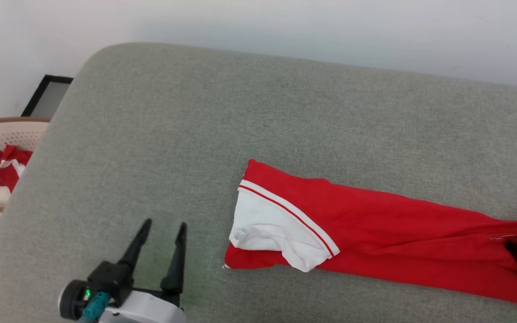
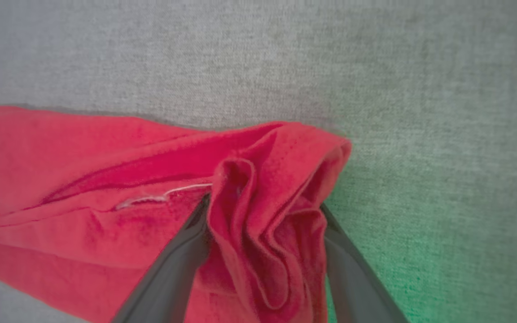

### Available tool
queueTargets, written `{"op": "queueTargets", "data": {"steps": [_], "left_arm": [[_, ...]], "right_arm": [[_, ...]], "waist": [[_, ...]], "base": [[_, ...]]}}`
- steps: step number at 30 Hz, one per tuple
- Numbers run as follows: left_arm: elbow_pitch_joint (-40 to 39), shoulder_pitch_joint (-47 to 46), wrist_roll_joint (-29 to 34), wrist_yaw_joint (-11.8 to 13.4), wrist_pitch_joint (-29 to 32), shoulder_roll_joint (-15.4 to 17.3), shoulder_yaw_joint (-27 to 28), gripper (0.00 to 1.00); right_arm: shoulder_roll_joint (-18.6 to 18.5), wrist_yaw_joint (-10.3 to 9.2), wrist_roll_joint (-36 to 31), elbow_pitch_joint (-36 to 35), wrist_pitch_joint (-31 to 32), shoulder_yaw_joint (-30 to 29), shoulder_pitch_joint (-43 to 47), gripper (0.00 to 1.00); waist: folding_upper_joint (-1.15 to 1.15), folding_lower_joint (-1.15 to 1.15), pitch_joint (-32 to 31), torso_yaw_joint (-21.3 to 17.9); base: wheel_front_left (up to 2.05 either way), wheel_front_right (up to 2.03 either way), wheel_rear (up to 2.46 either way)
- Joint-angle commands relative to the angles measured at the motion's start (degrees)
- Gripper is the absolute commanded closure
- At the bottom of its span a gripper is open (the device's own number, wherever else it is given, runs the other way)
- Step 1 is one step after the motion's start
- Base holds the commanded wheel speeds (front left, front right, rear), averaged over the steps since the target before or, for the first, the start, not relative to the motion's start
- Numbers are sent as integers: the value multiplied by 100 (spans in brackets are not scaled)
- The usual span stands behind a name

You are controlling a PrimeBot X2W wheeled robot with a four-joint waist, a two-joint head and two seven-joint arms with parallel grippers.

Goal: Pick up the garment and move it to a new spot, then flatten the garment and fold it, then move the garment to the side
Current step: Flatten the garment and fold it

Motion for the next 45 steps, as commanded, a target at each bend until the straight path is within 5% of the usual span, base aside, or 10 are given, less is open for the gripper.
{"op": "queueTargets", "data": {"steps": [1,13,26,35,45], "left_arm": [[-68,64,80,-21,-24,-95,100,0],[-373,265,932,-488,-15,-691,1212,0],[-821,55,1370,-703,-14,-892,1323,0],[-773,212,1406,-724,-14,-988,1296,0],[-569,300,1265,-732,-14,-1027,1184,0]], "right_arm": [[313,7,1,11,48,133,52,99],[-166,-1,-63,130,-539,-723,-83,100],[-1133,0,-106,712,-945,-1779,47,100],[-1010,1,-311,-1061,-550,-1281,442,100],[-119,1,-806,-3013,366,-497,298,100]], "waist": [[0,0,18,-29],[0,0,168,-721],[0,0,371,-1158],[0,0,133,-1091],[0,0,-22,-594]], "base": [[0,0,0],[0,0,0],[0,0,0],[0,0,0],[0,0,0]]}}
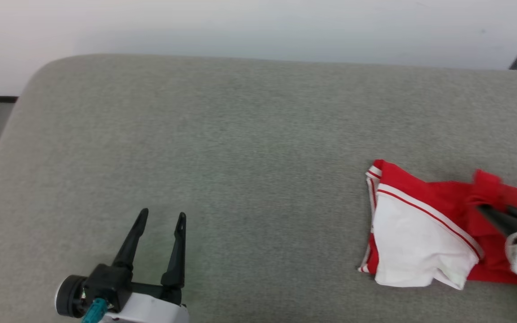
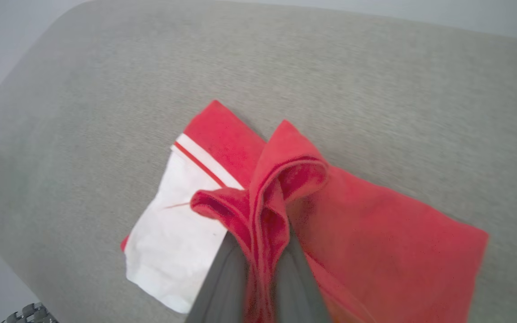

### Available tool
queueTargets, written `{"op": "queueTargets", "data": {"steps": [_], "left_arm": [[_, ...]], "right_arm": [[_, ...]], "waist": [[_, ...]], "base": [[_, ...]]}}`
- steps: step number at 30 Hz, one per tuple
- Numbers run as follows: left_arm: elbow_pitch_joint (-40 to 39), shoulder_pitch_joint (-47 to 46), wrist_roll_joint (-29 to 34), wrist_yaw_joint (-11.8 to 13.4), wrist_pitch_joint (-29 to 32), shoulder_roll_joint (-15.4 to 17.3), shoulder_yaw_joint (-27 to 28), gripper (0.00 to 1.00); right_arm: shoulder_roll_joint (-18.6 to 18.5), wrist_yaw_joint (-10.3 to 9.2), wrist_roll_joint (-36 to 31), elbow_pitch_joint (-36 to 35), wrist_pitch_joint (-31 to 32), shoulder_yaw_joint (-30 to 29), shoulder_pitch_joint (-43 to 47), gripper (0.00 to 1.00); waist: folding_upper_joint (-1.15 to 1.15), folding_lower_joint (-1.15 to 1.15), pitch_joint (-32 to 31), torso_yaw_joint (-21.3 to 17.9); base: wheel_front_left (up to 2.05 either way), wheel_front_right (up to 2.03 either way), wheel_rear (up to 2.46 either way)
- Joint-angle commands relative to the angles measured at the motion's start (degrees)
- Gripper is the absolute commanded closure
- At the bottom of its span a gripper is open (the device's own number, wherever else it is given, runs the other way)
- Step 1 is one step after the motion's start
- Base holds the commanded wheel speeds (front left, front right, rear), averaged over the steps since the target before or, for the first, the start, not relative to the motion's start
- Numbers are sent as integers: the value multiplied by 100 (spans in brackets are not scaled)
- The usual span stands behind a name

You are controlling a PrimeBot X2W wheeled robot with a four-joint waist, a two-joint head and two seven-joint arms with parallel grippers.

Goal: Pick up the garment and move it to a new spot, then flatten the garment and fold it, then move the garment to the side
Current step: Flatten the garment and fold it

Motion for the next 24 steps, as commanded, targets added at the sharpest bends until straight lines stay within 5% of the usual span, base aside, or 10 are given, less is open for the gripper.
{"op": "queueTargets", "data": {"steps": [1,6,16,18,19,20,21,24], "left_arm": [[8,40,-6,-17,0,12,-9,0],[-30,41,-42,-17,0,61,-37,0],[18,35,-144,-15,0,49,-16,0],[45,17,-160,-15,0,41,12,0],[58,4,-165,-15,0,35,22,0],[68,-6,-169,-15,0,32,28,0],[70,-7,-183,-15,0,34,42,0],[71,-1,-231,-15,0,88,45,0]], "right_arm": [[164,-7,-85,-99,80,109,-129,100],[668,-7,-360,-104,255,392,-389,100],[933,-7,-848,429,45,975,-555,100],[943,-7,-848,522,-39,1039,-605,78],[940,-7,-845,560,-94,1065,-624,51],[945,-7,-824,603,-156,1069,-639,8],[959,-8,-794,633,-210,1074,-656,0],[967,-7,-658,643,-373,1057,-718,0]], "waist": [[0,0,-48,229],[0,0,-32,541],[0,0,45,756],[0,0,39,707],[0,0,31,672],[0,0,15,633],[0,0,-3,583],[0,0,-62,418]], "base": [[0,0,0],[0,0,0],[0,0,0],[0,0,0],[0,0,0],[0,0,0],[0,0,0],[0,0,0]]}}
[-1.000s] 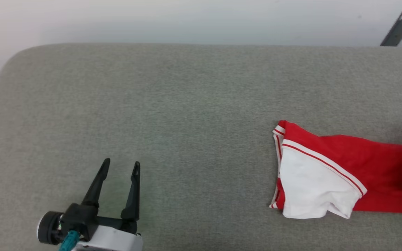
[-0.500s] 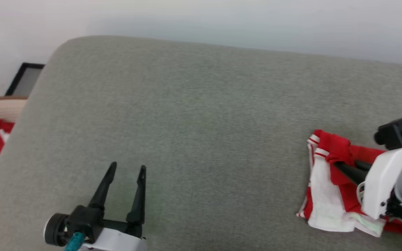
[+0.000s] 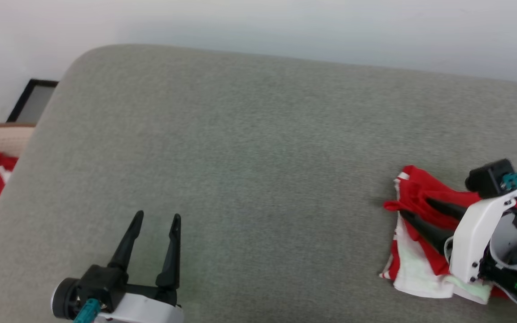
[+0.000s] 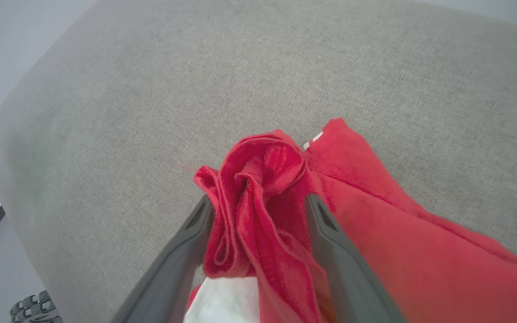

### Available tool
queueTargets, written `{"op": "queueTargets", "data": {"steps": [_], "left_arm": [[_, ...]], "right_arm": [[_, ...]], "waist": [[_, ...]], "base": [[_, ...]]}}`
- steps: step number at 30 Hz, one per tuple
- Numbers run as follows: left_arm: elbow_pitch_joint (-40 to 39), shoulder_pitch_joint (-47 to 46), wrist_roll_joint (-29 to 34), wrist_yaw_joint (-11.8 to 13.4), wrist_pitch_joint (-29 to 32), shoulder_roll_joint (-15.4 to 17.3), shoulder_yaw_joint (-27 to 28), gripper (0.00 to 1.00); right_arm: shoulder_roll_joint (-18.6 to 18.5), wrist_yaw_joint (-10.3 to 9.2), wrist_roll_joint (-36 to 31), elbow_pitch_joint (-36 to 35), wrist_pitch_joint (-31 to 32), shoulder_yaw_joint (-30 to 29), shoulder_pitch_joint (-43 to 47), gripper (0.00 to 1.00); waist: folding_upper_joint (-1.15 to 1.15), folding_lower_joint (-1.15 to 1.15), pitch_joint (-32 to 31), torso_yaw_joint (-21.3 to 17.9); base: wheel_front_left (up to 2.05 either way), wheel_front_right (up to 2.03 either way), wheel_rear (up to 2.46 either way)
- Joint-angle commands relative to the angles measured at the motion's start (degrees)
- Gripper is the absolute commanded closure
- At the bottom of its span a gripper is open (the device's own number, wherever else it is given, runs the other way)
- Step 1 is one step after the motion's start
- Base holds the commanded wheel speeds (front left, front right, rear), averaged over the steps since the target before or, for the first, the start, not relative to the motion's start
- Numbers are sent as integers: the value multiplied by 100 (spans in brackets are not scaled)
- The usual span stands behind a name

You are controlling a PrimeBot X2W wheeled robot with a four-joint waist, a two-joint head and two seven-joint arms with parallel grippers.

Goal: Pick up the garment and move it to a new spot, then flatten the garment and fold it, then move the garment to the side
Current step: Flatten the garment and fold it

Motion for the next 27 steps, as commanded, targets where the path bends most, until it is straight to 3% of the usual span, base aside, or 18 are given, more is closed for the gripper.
{"op": "queueTargets", "data": {"steps": [1,10,19,24,27], "left_arm": [[8,-20,-59,-11,0,39,0,0],[268,-62,-249,-11,0,139,-18,0],[666,-107,-467,-11,0,197,16,0],[759,-3,-511,-11,0,211,61,0],[740,84,-544,-11,0,228,121,0]], "right_arm": [[-10,-7,101,-1,-101,-31,-82,0],[-99,-7,442,130,-851,-70,-103,0],[-81,-7,623,872,-2705,168,-136,0],[47,-7,449,1461,-3803,394,51,0],[139,-7,332,1678,-4151,365,167,0]], "waist": [[0,0,-89,-203],[0,0,-289,-757],[0,0,-585,-1280],[0,0,-808,-1393],[0,0,-890,-1400]], "base": [[0,0,0],[0,0,0],[0,0,0],[0,0,0],[0,0,0]]}}
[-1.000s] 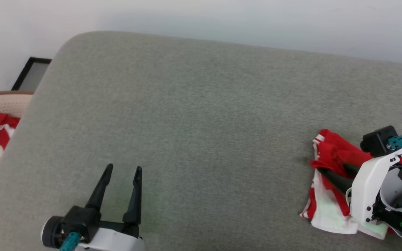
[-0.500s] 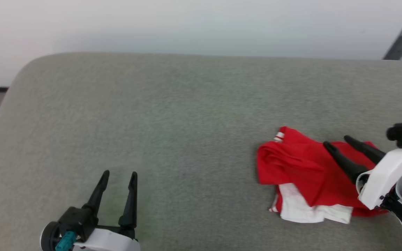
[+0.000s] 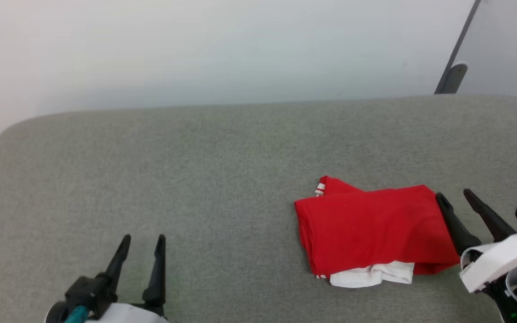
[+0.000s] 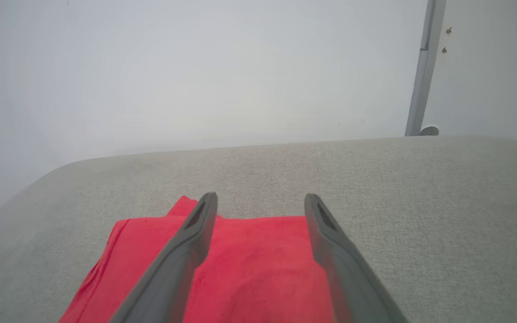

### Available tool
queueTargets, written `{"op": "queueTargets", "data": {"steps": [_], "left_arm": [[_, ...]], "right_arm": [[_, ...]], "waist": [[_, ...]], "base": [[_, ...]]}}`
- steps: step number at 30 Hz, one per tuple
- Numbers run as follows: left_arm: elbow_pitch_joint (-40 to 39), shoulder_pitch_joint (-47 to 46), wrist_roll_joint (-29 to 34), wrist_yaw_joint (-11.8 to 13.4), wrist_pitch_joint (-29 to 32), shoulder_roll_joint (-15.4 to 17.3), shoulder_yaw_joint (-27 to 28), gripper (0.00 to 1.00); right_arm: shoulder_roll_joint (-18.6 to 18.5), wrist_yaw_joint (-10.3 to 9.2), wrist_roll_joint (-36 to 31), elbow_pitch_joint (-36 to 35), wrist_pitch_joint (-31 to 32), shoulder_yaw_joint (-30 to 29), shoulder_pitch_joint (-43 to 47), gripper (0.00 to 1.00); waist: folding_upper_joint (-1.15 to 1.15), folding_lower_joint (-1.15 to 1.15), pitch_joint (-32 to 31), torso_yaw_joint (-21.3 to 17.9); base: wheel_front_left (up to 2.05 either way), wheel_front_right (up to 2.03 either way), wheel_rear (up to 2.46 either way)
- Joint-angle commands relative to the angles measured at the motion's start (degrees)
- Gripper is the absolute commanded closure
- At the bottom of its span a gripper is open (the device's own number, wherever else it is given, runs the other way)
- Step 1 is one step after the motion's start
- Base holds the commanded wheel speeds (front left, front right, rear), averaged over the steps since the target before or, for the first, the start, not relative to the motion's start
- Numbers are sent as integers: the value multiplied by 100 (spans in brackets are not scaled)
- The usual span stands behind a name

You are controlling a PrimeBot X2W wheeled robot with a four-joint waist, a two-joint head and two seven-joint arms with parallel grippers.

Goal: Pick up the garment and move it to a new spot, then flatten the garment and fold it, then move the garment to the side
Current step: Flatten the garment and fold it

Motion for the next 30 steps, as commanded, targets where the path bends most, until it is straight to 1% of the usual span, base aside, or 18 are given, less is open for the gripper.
{"op": "queueTargets", "data": {"steps": [1,4,5,7,9,15,22,26,30], "left_arm": [[-27,70,-19,-11,0,23,27,0],[-83,188,-62,-11,0,21,82,0],[-105,223,-87,-11,1,11,88,0],[-181,339,-65,-11,0,-10,54,0],[-269,421,-45,-11,0,0,35,0],[-576,758,63,-11,0,-32,99,0],[-1005,1174,177,-11,0,-125,251,0],[-1143,1299,230,-11,0,-185,308,0],[-1173,1267,261,-11,0,-211,288,0]], "right_arm": [[66,-7,-48,19,-61,-84,79,0],[122,-8,-360,-18,-120,-324,277,0],[160,-8,-473,-98,-124,-515,328,0],[304,-7,-666,-274,-124,-887,587,0],[362,-8,-928,-476,-126,-1251,866,0],[591,-8,-1375,-1098,-128,-1979,1684,0],[782,-8,-1637,-1648,-129,-2516,2360,0],[887,-8,-1681,-1811,-120,-2679,2542,0],[949,-7,-1735,-1888,-33,-2703,2600,0]], "waist": [[0,0,-118,-59],[0,0,-154,-17],[0,0,-155,4],[0,0,-181,49],[0,0,-199,117],[0,0,-223,239],[0,0,-224,294],[0,0,-230,294],[0,0,-241,296]], "base": [[0,0,0],[0,0,0],[0,0,0],[0,0,0],[0,0,0],[0,0,0],[0,0,0],[0,0,0],[0,0,0]]}}
